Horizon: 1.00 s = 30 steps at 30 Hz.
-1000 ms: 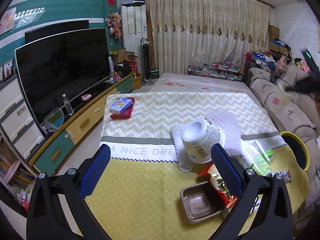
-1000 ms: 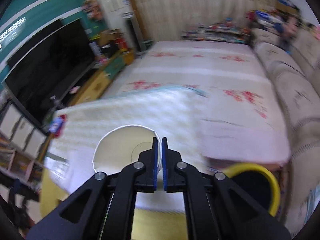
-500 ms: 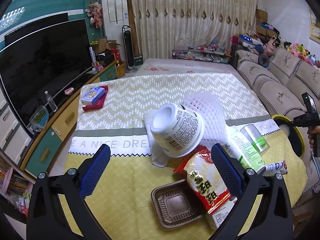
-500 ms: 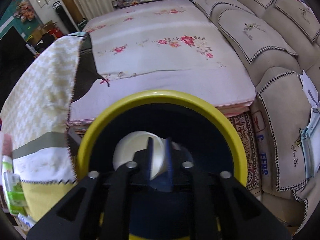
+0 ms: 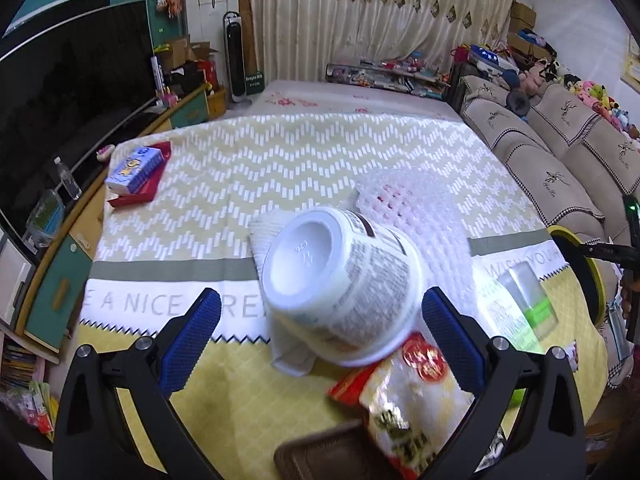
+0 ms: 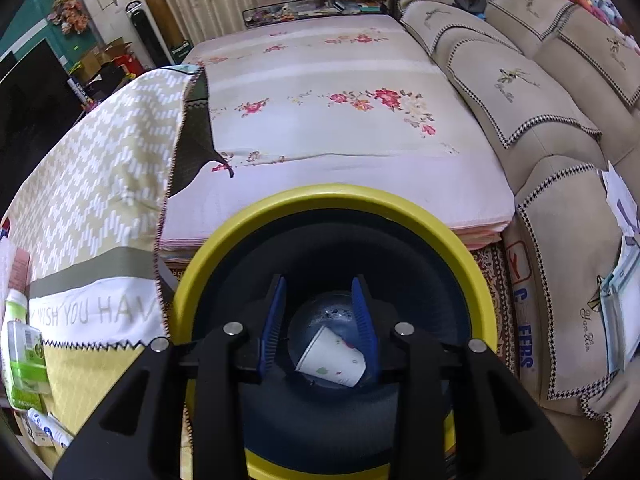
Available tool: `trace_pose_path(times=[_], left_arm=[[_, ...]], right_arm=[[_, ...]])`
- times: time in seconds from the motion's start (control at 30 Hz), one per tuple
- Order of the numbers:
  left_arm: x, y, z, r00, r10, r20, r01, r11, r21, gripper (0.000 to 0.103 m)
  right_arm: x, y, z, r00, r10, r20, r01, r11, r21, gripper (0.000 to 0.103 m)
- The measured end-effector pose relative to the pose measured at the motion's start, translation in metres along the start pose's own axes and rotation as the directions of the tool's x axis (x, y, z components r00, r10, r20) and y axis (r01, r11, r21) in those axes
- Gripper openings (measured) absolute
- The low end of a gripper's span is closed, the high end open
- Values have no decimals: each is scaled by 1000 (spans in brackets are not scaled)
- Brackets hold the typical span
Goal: Collect trash
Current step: 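Carry the paper cup to the yellow bin and open the right gripper, then grasp the white tub with the left gripper and drop it into the bin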
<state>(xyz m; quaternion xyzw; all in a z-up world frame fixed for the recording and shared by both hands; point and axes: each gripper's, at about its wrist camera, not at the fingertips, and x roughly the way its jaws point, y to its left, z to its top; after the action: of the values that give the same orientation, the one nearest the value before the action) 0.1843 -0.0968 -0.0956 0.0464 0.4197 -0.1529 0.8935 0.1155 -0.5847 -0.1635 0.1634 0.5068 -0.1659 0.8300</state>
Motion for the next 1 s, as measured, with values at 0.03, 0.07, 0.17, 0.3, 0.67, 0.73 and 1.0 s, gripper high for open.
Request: trace_pose_path(times=[0.03,0.07,0.17,0.3,0.67,0.73,1.0], left_arm=[[5,2,2,1000,-9,-5,9,1000,-8,99],[8,4,4,1000,-19,-8,19,1000,-15,99],[16,10,9,997,-70,-14,69,997,-32,99],[16,11,13,993,-115,0,115,993,-23,99],[13,0,15,991,-137,-3,136,983,127,84],[13,-1,14,991,-135,-1,134,980,149,84],[1,4,13,993,-116,18,111,981,158,80]], right_arm=[[-1,2,0,1000,3,2,-3,1000,-5,34],[-3,4,0,1000,6,4,-6,1000,-11,34],[-4,9,-1,1000,15,5,-15,1000,-22,36],[-4,15,-1,1000,25,1,-25,999,-38,38],[-1,22,-2,1000,25,-10,-26,998,-64,42],[-1,23,-3,1000,22,-11,-23,997,-69,43],[-4,27,-7,1000,28,-9,-29,997,-77,43]])
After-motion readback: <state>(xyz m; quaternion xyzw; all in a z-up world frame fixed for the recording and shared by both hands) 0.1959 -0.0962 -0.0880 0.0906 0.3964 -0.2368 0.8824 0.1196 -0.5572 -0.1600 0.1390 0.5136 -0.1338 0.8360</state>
